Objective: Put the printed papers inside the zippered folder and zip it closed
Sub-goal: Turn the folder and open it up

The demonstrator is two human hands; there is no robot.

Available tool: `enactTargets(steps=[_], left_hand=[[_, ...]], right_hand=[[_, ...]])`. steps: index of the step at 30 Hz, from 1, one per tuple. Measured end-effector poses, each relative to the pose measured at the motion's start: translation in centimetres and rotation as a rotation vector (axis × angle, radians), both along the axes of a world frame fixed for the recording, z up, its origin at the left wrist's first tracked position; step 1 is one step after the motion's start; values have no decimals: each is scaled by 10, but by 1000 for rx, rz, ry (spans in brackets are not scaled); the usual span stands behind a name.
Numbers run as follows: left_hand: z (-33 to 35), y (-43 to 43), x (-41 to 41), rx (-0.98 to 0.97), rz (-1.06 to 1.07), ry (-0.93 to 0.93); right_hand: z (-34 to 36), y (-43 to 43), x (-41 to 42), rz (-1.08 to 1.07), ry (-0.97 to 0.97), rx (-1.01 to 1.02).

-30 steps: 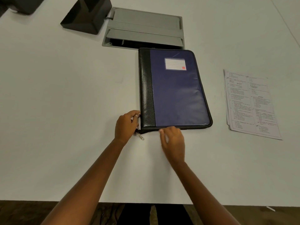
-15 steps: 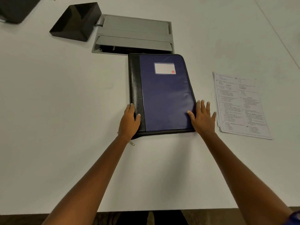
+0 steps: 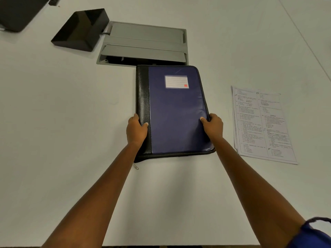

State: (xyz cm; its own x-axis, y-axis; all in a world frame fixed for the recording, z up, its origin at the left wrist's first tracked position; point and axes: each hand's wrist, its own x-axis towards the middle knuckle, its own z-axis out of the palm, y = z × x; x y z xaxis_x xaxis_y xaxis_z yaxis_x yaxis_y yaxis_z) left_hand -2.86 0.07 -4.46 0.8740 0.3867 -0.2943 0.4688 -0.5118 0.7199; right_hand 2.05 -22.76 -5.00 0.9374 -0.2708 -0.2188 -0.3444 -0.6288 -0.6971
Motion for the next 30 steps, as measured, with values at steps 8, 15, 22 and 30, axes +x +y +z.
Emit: enactTargets(steps=[8,15,22,30], left_hand=[[-1,13,11,-129,259,-52],[3,36,16,-67,255,-77],[28,34,55,148,-57,-126],[43,20,113,304,-297,-146]], right_hand=[[16,-6,-6,-73,247,401],[16,13,-66,-217,223,566],[1,49,-121,-358,201,671],[-3,109,-132,-502,246,774]])
